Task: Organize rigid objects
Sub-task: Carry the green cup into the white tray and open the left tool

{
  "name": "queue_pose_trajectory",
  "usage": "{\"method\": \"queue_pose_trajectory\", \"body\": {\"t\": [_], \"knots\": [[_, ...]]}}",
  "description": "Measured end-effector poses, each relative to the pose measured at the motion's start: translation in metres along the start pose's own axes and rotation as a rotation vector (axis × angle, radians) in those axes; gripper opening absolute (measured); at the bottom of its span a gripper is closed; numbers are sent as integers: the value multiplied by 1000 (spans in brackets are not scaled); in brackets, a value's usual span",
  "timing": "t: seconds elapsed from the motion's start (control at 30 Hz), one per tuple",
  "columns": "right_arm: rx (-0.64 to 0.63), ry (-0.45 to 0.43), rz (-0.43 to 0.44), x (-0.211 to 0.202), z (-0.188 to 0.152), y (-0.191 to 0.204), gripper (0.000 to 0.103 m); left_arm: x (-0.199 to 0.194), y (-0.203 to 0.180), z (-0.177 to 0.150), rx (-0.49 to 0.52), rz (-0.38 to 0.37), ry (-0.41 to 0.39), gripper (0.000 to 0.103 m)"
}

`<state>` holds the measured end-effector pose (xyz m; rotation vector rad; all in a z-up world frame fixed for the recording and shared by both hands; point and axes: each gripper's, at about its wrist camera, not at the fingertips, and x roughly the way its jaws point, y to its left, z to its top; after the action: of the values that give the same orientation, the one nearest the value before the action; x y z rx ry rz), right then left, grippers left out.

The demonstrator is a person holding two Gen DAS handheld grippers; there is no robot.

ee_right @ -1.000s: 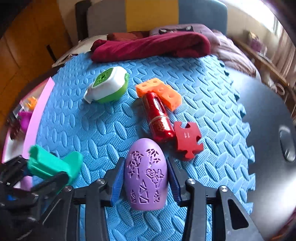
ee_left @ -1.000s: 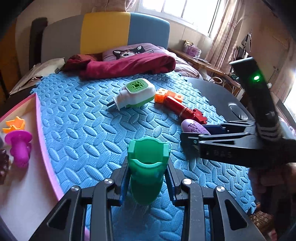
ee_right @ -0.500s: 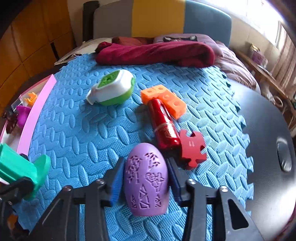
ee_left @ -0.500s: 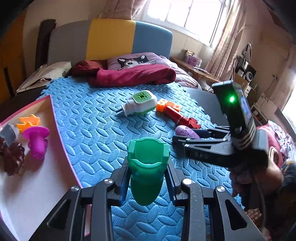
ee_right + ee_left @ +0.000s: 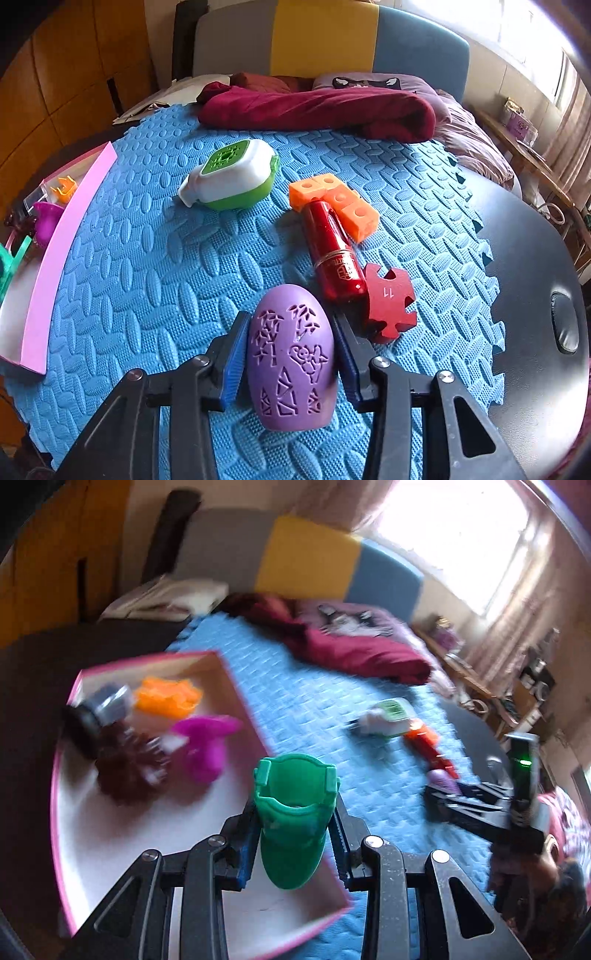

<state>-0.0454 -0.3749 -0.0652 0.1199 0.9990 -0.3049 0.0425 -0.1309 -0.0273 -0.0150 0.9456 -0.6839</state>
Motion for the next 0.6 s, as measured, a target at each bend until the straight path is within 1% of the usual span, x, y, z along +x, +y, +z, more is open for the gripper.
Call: {"method": "queue_pose_trajectory", "body": {"t": [0.1, 0.2, 0.27, 0.3, 0.47, 0.53, 0.6], "knots": [[-1, 0, -1, 0, 0, 0, 44, 17, 21, 3, -60, 28, 77, 35], [-6, -1, -3, 0, 0, 0, 44, 33, 31, 8, -84, 47, 119, 35], [-8, -2, -4, 0, 0, 0, 44, 40, 33, 14, -75, 60, 114, 35], [-10, -2, -5, 0, 0, 1, 44, 44, 35, 19, -67, 84, 110, 35], [-20, -6, -12, -1, 0, 3, 44, 59, 42, 42, -75, 137, 85, 35], [-23, -7, -14, -1, 0, 3, 44, 61, 44, 46, -82, 152, 73, 35], [-24, -8, -13, -1, 0, 3, 44, 64, 43, 48, -65, 177, 64, 36]]}}
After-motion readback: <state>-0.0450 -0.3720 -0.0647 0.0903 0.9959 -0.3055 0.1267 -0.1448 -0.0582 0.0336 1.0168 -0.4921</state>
